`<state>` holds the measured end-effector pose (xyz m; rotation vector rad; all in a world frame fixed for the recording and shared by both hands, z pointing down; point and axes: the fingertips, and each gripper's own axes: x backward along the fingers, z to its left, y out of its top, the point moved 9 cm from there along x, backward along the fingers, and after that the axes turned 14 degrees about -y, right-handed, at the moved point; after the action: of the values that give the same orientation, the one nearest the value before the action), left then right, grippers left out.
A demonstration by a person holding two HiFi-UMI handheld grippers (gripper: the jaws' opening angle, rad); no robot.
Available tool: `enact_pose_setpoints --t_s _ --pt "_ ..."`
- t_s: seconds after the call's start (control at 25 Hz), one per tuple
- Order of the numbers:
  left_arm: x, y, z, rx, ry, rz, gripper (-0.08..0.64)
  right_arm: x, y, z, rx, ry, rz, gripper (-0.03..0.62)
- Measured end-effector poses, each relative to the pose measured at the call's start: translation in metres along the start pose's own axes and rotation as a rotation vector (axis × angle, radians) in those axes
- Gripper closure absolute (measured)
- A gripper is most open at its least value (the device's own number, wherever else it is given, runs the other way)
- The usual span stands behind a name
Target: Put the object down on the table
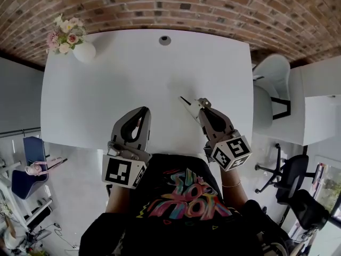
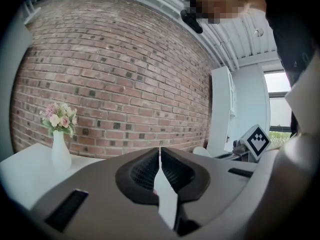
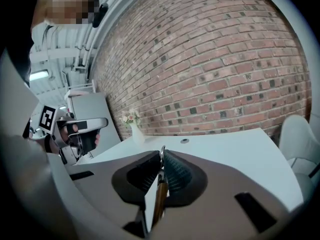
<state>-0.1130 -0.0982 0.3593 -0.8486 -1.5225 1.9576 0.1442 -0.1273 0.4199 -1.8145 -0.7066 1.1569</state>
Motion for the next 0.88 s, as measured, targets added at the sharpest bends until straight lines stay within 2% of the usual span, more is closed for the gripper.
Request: enact_pose_setpoints --t_s 0.28,0.48,0.88 --pt "-0.018 -0.014 0.001 0.032 0.004 0.028 0.528 -0.033 -0.037 -0.013 -0.036 0.031 0.103 0.549" --pt "-0.005 -0.018 0.002 0.032 -0.004 0.034 0.528 -0.040 -0.064 -0.001 -0.042 0.045 0.172 0.549" --pt "-0.004 -0.024 -0.001 0.055 -0.021 0.052 0.528 -0.047 -0.088 -0.001 -0.079 0.029 0.217 0.549"
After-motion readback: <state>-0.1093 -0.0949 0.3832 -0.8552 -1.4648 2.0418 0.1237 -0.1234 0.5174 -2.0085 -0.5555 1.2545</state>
